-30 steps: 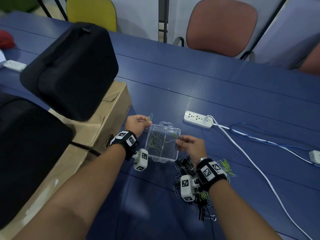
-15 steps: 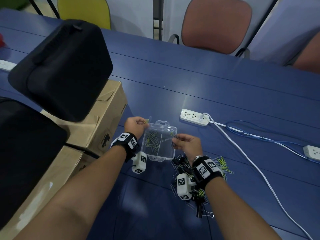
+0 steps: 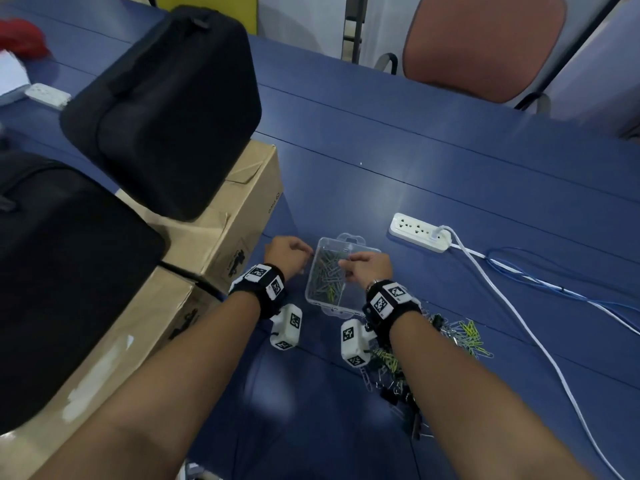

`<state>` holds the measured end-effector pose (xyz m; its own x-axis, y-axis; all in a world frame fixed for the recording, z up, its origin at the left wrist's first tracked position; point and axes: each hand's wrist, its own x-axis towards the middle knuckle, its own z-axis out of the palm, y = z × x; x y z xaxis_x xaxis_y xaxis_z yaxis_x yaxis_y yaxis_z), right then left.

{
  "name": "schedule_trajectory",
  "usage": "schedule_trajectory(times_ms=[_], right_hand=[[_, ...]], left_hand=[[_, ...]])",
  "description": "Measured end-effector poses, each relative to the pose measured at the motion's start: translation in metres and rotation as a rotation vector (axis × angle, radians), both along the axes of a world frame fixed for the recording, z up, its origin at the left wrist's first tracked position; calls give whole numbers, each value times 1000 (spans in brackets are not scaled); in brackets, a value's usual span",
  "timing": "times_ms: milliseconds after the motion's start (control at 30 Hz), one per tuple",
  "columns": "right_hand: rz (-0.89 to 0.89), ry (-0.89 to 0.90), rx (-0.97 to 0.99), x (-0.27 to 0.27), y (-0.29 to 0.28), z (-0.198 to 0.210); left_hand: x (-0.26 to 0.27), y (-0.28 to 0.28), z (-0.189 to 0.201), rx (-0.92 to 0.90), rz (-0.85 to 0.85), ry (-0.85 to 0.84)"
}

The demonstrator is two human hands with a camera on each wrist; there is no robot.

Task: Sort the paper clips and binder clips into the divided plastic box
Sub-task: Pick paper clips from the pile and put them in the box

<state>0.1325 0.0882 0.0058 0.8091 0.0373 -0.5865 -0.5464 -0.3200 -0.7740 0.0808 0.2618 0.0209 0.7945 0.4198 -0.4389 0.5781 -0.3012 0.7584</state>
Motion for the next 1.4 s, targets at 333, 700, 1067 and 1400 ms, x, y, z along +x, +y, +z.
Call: schedule_trajectory(times_ms=[333, 700, 1067, 1400], right_hand=[[208, 64, -75, 12, 16, 4], [-50, -107, -31, -42, -153, 52], [185, 7, -663, -135, -279, 6], [385, -32, -696, -187, -270, -28]], left_hand=[[-17, -3, -7, 97, -25, -29], [-15, -129, 10, 143, -424, -332], [-50, -241, -11, 396, -1160, -21], [-54, -245, -20, 659, -1439, 79]])
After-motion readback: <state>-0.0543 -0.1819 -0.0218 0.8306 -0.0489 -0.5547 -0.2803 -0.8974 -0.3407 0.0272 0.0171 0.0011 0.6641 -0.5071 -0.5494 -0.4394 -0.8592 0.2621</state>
